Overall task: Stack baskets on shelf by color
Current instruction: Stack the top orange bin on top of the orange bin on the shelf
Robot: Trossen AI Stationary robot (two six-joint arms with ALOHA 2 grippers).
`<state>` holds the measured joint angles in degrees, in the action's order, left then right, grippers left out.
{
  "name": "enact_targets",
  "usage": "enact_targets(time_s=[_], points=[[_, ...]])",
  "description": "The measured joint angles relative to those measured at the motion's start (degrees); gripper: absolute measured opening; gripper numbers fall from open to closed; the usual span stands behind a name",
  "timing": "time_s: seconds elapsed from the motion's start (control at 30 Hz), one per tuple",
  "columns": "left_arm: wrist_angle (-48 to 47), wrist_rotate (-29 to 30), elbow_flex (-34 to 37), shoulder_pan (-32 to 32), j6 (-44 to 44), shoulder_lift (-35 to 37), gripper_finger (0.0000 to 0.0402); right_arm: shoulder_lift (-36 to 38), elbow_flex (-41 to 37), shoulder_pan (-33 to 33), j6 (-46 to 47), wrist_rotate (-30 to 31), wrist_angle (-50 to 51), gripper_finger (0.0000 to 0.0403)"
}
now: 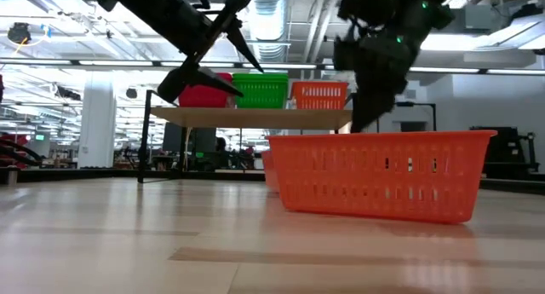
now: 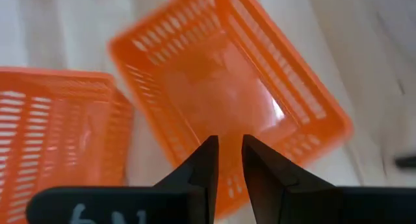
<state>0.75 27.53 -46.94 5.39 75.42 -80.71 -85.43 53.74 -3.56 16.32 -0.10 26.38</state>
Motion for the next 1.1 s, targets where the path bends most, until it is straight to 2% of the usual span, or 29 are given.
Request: enact_targets(time_s=[0.1,0.23,0.37,0.5,0.7,0.9,1.1], points=[[0.05,-0.11,0.0,-1.13,-1.96,0.0,0.0203,-0.02,1.86,0.59,-4.11,0.0,0.02,0.0093],[0.05,-1.81,0.0,-3.19,-6.81,0.0,0.0203,-0.02,5.39,-0.33,-5.41,3.13,8.4,0.0093],[0.05,-1.79,0.0,-5.5,-8.37,0.0,0.0203,-0.02,7.01,-1.99,2.32,10.97,19.1,0.0093],[0.02,-1.66,0.0,-7.12,-8.37,0.0,0.0203,-0.18,6.92,-4.23,6.62,12.2,25.18,0.0093],[-0.11,-1.7,0.0,-6.9,-7.36,0.0,0.0203,-4.65,7.11,-5.78,4.55,10.95,19.82,0.0093],[-0.61,-1.73,0.0,-6.03,-6.86,0.0,0.0203,-12.59,7.12,-4.64,-1.37,2.09,8.43,0.0093],[-3.43,-3.41,0.0,-5.59,-7.39,0.0,0.0203,-17.65,12.01,-3.25,-10.54,-4.61,0.46,0.0093]])
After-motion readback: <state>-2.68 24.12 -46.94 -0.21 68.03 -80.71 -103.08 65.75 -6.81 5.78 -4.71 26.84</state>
